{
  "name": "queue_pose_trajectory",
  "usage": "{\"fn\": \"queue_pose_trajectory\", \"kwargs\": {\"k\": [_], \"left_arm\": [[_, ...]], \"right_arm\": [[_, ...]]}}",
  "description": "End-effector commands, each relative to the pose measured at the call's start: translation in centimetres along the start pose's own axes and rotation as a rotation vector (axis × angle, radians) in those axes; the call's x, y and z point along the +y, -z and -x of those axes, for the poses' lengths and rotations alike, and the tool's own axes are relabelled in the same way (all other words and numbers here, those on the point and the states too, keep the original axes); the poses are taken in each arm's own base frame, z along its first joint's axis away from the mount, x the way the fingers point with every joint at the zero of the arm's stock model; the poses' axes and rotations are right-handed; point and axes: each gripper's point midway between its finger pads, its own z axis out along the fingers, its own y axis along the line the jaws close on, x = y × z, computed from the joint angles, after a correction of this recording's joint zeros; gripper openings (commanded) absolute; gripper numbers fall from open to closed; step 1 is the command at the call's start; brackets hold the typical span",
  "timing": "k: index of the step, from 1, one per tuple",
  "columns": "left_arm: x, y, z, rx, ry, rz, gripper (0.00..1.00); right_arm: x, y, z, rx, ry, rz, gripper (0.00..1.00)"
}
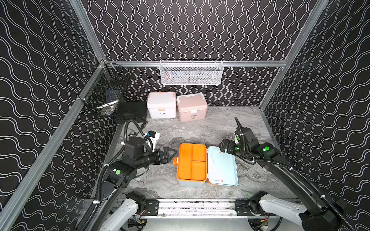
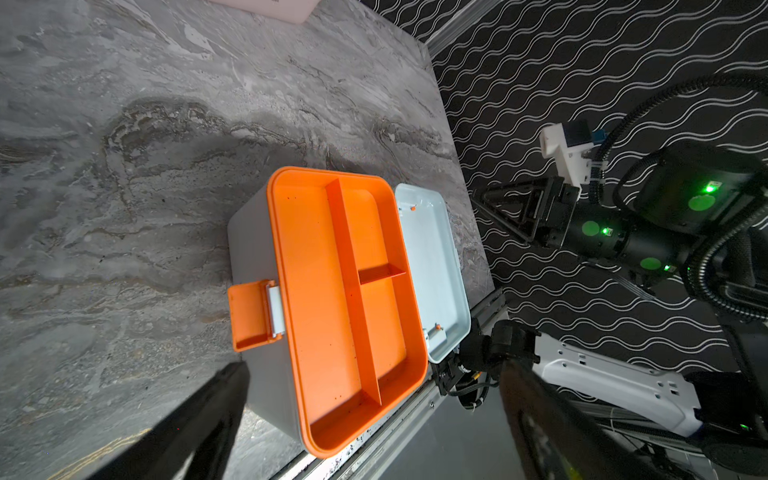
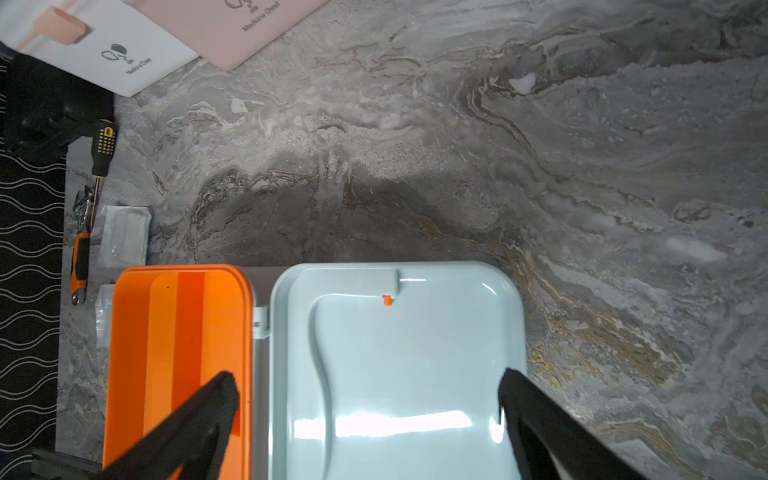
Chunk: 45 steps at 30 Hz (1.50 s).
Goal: Open first aid kits and take out gauze
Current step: Place the compartment layer in the first aid kit, then close the lid of the first aid kit.
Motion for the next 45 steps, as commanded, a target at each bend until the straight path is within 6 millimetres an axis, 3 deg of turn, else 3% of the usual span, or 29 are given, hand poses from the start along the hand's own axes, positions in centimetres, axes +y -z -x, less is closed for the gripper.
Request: {"fn": "queue_pose_trajectory", "kwargs": {"k": [1,5,14,24,34,39,45], "left_arm": [[-0.6,-0.7,0.1,0.005,-0.04,0.044,0.99],[-2.1,-2.3,-1.1,0.056,-0.104,0.073,0.98],[-3.5,-6.7,-4.2,0.149,-0.237,0.168,0.99],[-2.2,-11.9,-4.5,0.209,-0.262,0.256,0.99],[-0.4,-15.7,-7.1,0.271,-0.184,0.217,0.99],[-0.3,-16.5,-8.2,0.275,-0.133,0.164,0.99],[-0.2,-17.1,-8.4,0.263,-0.111,0.145,0.99]], "right_arm": [[0.7,-0.3,-0.2,0.02,-0.046,0.087,1.0],[-1.3,-1.0,-0.3,0.031,-0.134,0.089,1.0],[-3.1,-2.9,-1.2,0.1,-0.253,0.139,1.0],[-5.7,-4.6,-3.1,0.135,-0.341,0.131,1.0],[-3.4,-6.2,-4.8,0.246,-0.389,0.298,1.0],[-1.8,-4.7,-3.7,0.252,-0.376,0.36,1.0],[0.3,-1.6,-1.3,0.217,-0.351,0.423,1.0]]}}
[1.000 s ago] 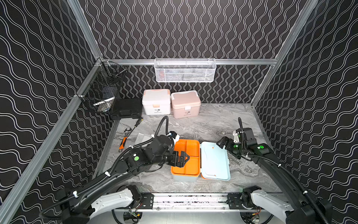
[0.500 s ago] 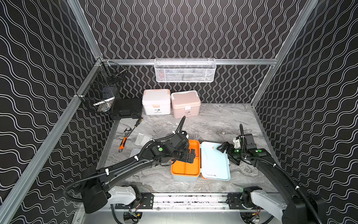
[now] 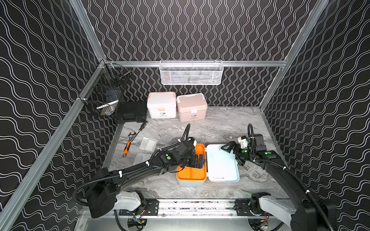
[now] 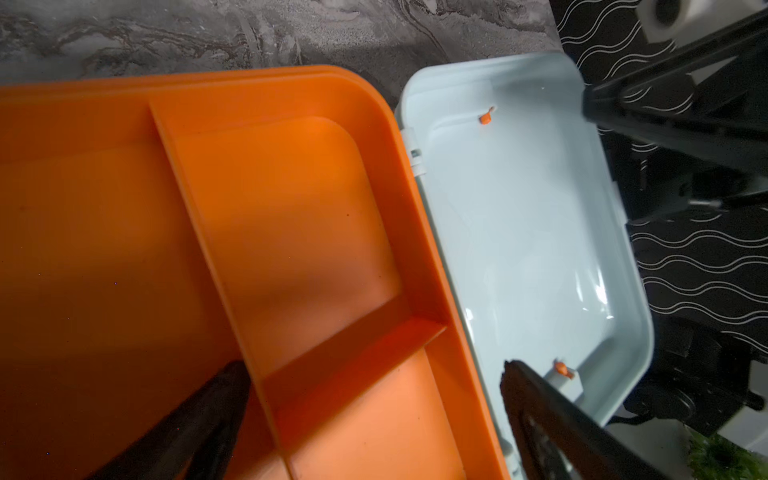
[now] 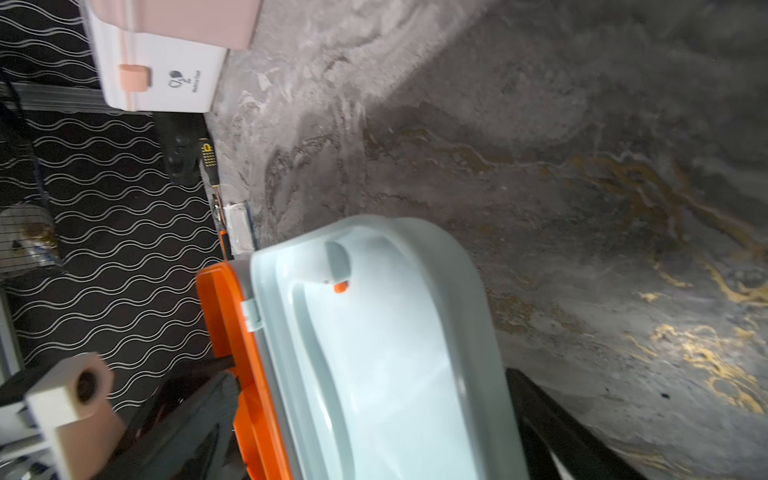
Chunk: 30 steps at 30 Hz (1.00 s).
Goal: Open first aid kits and take out gauze
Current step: Close the lid of the first aid kit.
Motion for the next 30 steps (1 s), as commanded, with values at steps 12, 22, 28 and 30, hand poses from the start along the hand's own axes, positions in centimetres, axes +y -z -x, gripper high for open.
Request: {"fn": "queue_pose_trajectory", "kwargs": {"k": [12,22,28,30], "left_arm": [[-1.7,-1.3,0.0,0.014,0.069,-0.097,0.99],[-2.8,0.7,1.6,-0.074,0.086,-0.152,0.99],[-2.2,3.6,2.0,-0.132,0.09,-0.148,0.99],[-1.9,4.8,1.9,-0.149,0.085,-0.133,0.99]], "right_arm": [[10.0,5.6,0.2,0.044,0.078,0.251,1.0],[14.6,6.6,-1.3,0.096,0.148,0.324,1.0],[17.1,5.9,-3.3,0.126,0.225,0.317,1.0],[17.5,5.4,-3.8,0.13,0.245,0.303,1.0]]}}
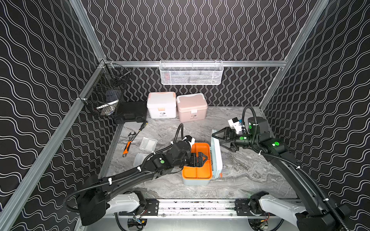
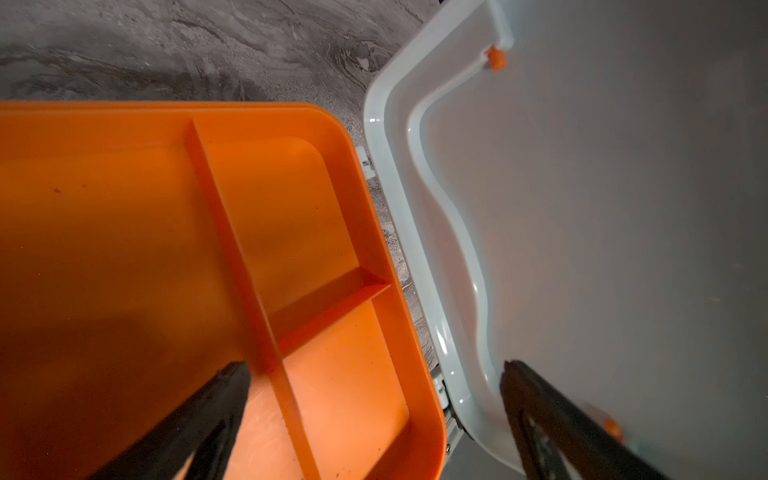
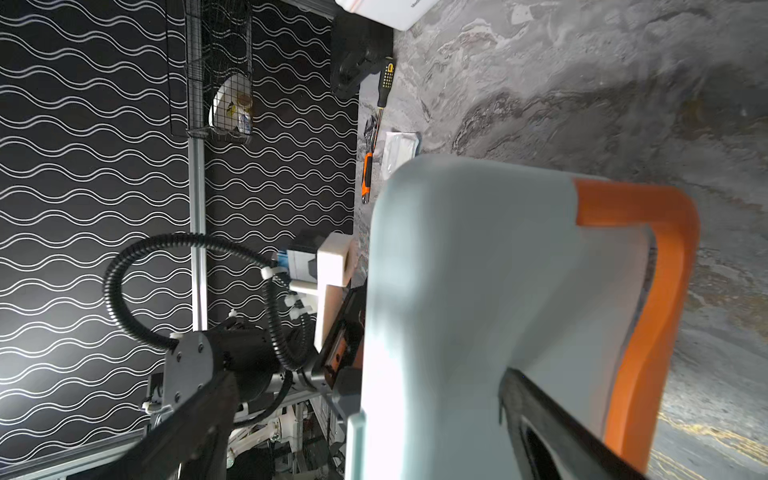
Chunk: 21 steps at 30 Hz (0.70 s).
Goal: Open first aid kits and take out gauze
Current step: Close the lid of the first aid kit.
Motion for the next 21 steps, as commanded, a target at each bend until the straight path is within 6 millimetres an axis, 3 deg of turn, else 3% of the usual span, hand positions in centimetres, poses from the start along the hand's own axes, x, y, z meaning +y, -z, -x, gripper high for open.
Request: {"fn": "queue_pose_trajectory", "kwargs": {"k": [1,9,12,16,21], "left_arm": [[1.0,1.9,0.2,-0.036,0.003,0.051,0.99],[5.1,10.0,0.1,-0.166,0.009,0.213,0.99],[6.1,12.1,-0.1,-0.204,0.015,0.244,0.99],[6.3,13.2,-0.2,-0.222,0.022,0.241,0.99],[5.7,12.8,-0.6,-0.202,0.024,0.204,0.99]], "right_arm": [[0.8,-0.6,0.2,-0.021,0.03,-0.025,1.0],[2.0,-3.9,-2.5,0.064,0.09,-0.039,1.0],[2.2,-5.4,-3.4,0.096,0.104,-0.045,1.0],[1.8,-7.4,-5.0,0.151,0.119,-0.066,1.0],[0.6,-8.2,-5.5,0.156,0.155,-0.152,1.0]]}}
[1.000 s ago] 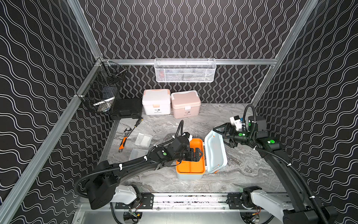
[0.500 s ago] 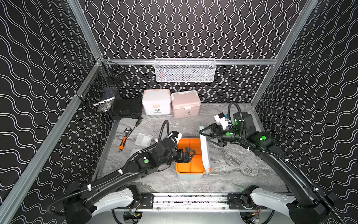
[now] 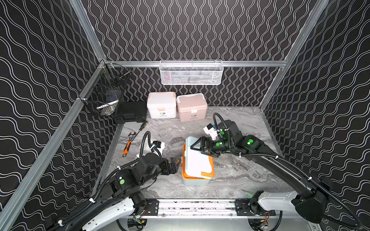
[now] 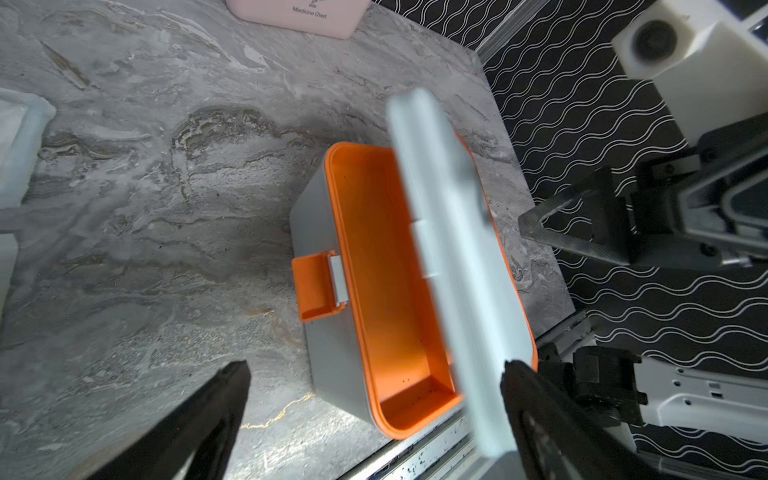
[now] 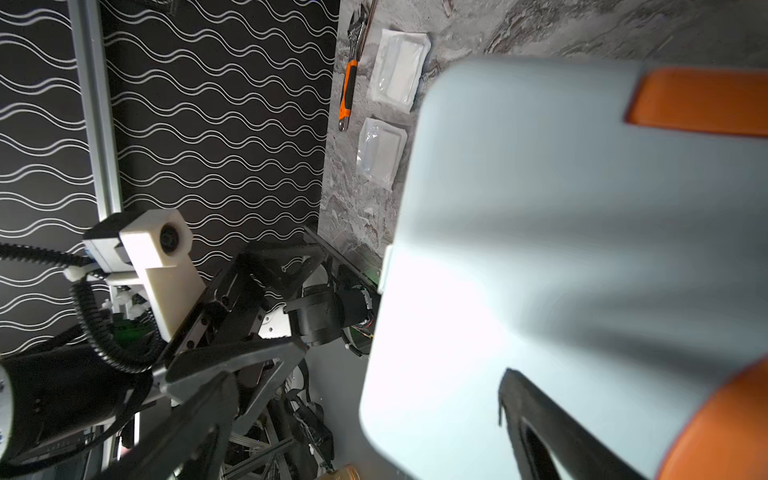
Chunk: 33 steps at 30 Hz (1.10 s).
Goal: Open first aid kits and take out gauze
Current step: Close the lid of the first aid kit, then adjust the first aid kit at the center of the board.
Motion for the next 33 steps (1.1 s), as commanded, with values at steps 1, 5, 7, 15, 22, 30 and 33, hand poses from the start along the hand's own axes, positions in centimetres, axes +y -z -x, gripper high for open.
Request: {"fn": "queue_pose_trajectory", "kwargs": {"k": [1,5,7,15,22,30,33], "left_arm": [[0.0,-0.1,-0.3,0.012,0.015,-0.005,0.99],[-0.1,-0.7,-0.8,0.041,0.016,-0.014,0.99],[-0.2,-1.1,-1.0,0.056,0.022,-0.023,0.99],[-0.6,-2.7,-1.7,0.121,0.112,-0.116,0.99],[0.3,-3.5,-2.7,0.151,0.157,-0.129,0.99],[1.6,-3.5,-2.6,0.131,0.18,-0.098,0.99],[2.4,-3.7,-2.6,0.122,0.195,-0.085,0.99]], "right_arm": [[-1.0,0.2,0.7,-0.044,0.031,-0.083,1.0],[-3.3,1.2,1.2,-0.086,0.057,-0.221,1.0],[-4.8,1.6,1.1,-0.095,0.074,-0.297,1.0],[-9.1,1.2,-1.4,-0.037,0.078,-0.398,0.96],[-11.3,-1.3,-2.6,0.025,0.069,-0.393,0.84],[-12.2,-4.2,-0.5,0.055,0.128,-0.422,0.72],[-12.1,-4.5,1.0,0.048,0.146,-0.436,0.72]]}}
